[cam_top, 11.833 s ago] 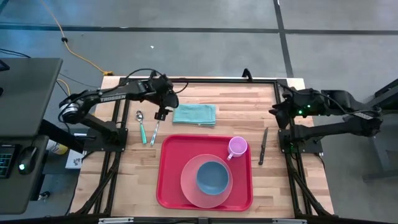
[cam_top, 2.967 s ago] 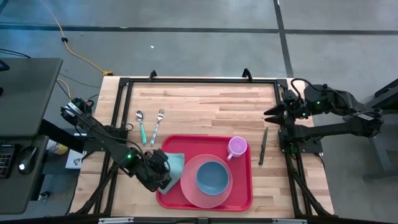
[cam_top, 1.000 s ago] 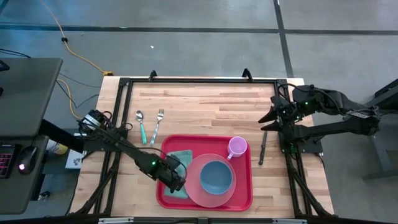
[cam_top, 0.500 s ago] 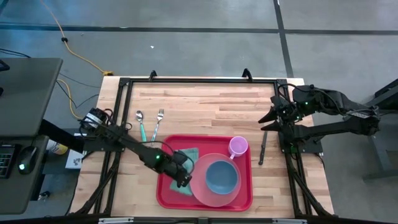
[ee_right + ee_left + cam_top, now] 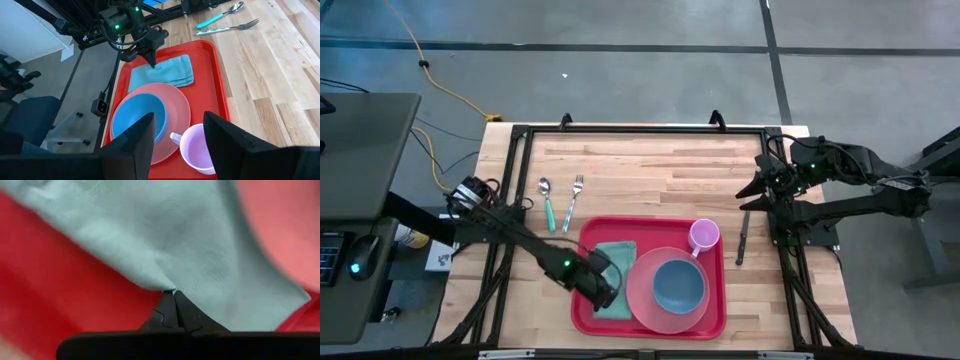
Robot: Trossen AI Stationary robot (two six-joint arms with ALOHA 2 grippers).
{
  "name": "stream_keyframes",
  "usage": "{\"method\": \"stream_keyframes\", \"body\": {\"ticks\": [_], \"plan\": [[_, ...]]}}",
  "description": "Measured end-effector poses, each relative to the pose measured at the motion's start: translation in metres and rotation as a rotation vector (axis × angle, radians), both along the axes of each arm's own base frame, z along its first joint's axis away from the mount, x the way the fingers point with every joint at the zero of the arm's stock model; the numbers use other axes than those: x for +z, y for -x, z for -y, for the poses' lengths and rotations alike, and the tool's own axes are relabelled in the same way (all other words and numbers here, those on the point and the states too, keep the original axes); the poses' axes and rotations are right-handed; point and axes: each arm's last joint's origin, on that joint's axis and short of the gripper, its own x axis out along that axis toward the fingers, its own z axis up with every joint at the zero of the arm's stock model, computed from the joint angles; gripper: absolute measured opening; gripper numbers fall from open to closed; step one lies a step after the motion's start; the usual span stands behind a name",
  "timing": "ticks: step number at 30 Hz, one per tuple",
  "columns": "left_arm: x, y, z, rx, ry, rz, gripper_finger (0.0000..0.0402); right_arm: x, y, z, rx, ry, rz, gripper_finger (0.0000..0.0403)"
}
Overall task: Set up tray
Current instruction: Put the blue napkin on the tray to the left of the pink plate
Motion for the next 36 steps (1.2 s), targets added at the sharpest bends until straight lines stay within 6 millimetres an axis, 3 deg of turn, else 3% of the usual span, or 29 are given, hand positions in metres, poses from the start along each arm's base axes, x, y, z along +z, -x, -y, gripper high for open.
{"method": "stream_keyframes", "body": {"ticks": [6, 11, 21, 28, 36], "plan": [[-0.002, 0.015, 0.012, 0.063, -0.013, -0.045, 0.0007, 0.000, 0.000, 0.000, 0.007, -0.005, 0.000, 0.0149], [-0.001, 0.015, 0.014, 0.068, -0.001, -0.030, 0.0010, 0.000, 0.000, 0.000, 0.008, -0.006, 0.000, 0.0149], [0.000, 0.012, 0.015, 0.029, -0.020, 0.013, 0.0090, 0.000, 0.000, -0.001, 0.015, -0.014, 0.000, 0.0149], [0.000, 0.014, 0.011, 0.046, -0.108, 0.028, 0.0114, 0.000, 0.000, -0.001, 0.033, -0.027, 0.001, 0.0149], [0.022, 0.025, 0.002, 0.063, -0.138, 0.040, 0.0134, -0.001, 0.001, -0.001, 0.034, -0.027, -0.009, 0.0149]]}}
